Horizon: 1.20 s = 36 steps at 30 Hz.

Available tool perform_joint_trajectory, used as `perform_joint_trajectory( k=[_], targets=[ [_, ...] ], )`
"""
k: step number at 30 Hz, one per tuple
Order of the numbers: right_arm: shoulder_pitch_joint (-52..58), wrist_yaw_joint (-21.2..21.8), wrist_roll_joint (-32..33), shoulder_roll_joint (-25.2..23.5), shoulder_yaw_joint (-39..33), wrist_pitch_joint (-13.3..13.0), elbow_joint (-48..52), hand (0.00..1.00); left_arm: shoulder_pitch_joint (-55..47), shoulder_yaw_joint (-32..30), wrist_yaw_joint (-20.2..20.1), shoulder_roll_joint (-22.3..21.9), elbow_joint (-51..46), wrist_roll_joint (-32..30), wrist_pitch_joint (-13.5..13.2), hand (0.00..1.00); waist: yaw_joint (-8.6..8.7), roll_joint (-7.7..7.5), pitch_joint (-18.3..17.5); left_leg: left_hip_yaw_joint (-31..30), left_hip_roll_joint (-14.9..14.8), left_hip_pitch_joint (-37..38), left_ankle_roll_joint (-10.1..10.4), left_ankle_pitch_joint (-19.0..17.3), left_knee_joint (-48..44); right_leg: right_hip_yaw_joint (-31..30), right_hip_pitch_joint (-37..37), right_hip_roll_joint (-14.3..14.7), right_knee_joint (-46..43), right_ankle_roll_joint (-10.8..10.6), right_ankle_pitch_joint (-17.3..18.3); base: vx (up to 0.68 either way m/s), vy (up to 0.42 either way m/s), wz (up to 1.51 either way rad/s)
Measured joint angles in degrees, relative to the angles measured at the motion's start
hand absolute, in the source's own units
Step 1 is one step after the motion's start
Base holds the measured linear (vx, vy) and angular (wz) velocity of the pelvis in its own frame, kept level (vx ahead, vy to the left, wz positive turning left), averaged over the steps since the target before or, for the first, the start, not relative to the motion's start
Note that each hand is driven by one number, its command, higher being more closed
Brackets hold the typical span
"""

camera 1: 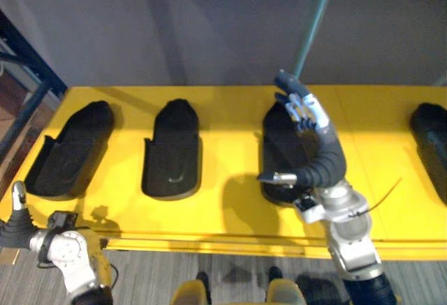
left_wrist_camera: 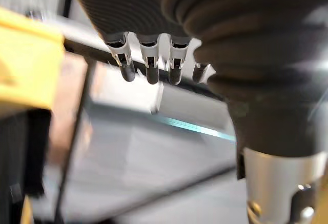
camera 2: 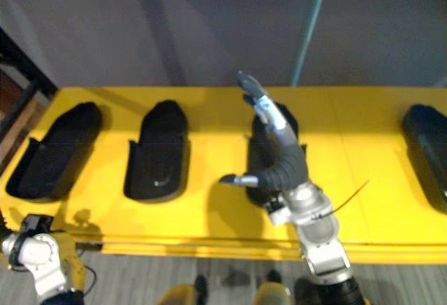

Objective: Walk over and take plastic housings, then place them on the shelf

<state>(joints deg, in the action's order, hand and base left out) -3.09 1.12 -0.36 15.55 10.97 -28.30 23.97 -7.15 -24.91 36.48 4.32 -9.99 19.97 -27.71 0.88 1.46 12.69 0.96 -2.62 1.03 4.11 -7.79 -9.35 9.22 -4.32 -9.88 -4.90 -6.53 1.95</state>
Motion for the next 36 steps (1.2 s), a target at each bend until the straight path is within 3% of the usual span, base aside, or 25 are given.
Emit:
perform_joint_trajectory(
  k=[3,7,9,12,15,20,24,27,30,33,36],
  targets=[
    [0.7,-1.31,-1.68,-0.34,0.13,0.79,0.22,0.0,-4.56,3.81,-8.01,-1.85,-11.81,-3.12,3.34,0.0,-0.15,-0.07,-0.82,-1.34,0.16,0.99,0.16,1.02,1.75,1.46,-1.32,-0.06,0.3,0.32,0.19,0.04,-0.022,0.27],
    [0.75,-2.56,-2.67,-0.51,-0.31,2.15,0.25,0.0,-5.51,3.67,-15.19,-2.36,-13.64,-2.3,7.03,0.0,-0.23,-0.04,-2.34,-1.81,0.15,1.46,0.3,1.86,3.35,1.92,-1.65,-0.03,0.66,0.36,0.23,0.0,-0.017,0.08],
    [1.37,-2.65,-2.63,-0.78,-1.47,2.34,0.4,0.0,-6.77,3.9,-19.49,-2.41,-14.78,-2.52,10.48,0.0,-0.22,-0.6,-2.75,-1.44,0.03,1.92,0.42,2.22,4.35,1.86,-1.58,0.0,0.69,0.36,0.23,0.0,0.0,0.0],
    [3.6,-2.56,-2.61,-1.09,-3.83,2.35,0.48,0.0,-7.19,4.03,-19.56,-2.22,-15.77,-2.28,14.13,0.0,-0.23,-1.77,-3.8,-0.43,-0.24,2.02,0.45,2.46,5.03,1.38,-1.01,0.12,0.75,0.32,0.19,0.0,-0.001,-0.07],
    [4.43,-2.52,-2.59,-1.11,-5.49,2.37,0.65,0.0,-7.39,4.29,-21.87,-1.67,-15.77,-0.41,15.51,0.0,-0.06,-2.32,-4.25,-0.21,-0.26,1.99,0.45,2.46,5.12,1.19,-0.82,0.13,0.75,0.3,0.17,0.01,0.004,-0.05],
    [5.4,-2.03,-2.06,-1.11,-8.79,3.04,1.11,0.0,-8.24,6.77,-36.01,0.34,-17.32,0.74,16.34,0.0,0.06,-2.81,-5.16,1.57,-0.36,2.24,0.46,2.46,5.71,-0.51,0.23,0.19,0.76,0.16,-0.07,0.02,0.017,-0.16],
    [7.57,-0.16,-0.95,-1.11,-10.78,3.16,2.89,0.0,-9.96,10.58,-53.19,3.01,-19.96,4.29,16.04,0.0,0.43,-2.5,-5.43,2.93,-0.54,3.29,0.45,2.43,6.57,-1.73,0.38,0.36,0.93,0.18,-0.14,0.02,0.014,-0.17],
    [7.65,0.44,-0.35,-1.1,-11.83,3.05,2.89,0.0,-10.46,11.14,-61.05,5.2,-20.04,7.2,16.15,0.0,0.55,-2.06,-5.69,4.54,-0.89,4.05,0.55,2.28,7.04,-3.06,0.38,0.83,1.9,0.09,-0.79,0.01,0.009,-0.23],
    [8.31,-0.6,-0.59,-0.99,-13.22,2.88,2.89,0.0,-10.94,11.76,-61.92,6.7,-19.95,8.84,16.29,0.0,1.05,-1.94,-5.74,4.91,-0.97,4.01,0.55,2.28,7.19,-3.21,0.38,0.94,2.56,0.11,-1.2,0.01,0.008,-0.09],
    [8.56,-4.47,-1.16,-0.98,-15.66,3.4,2.88,0.0,-11.03,11.8,-62.58,6.63,-18.83,10.67,15.98,0.0,1.34,-1.94,-5.74,5.2,-0.97,4.12,0.55,2.28,7.39,-3.37,0.4,0.97,2.83,0.12,-1.36,0.01,0.008,-0.03],
    [9.56,-7.8,-1.73,-1.6,-21.1,3.76,2.87,0.0,-11.83,11.8,-62.72,6.38,-18.48,11.73,13.77,0.0,1.29,-1.91,-5.72,6.18,-1.02,4.75,0.55,2.29,8.0,-4.46,0.48,1.14,3.49,0.18,-1.79,0.02,0.019,-0.16]
  ],
)
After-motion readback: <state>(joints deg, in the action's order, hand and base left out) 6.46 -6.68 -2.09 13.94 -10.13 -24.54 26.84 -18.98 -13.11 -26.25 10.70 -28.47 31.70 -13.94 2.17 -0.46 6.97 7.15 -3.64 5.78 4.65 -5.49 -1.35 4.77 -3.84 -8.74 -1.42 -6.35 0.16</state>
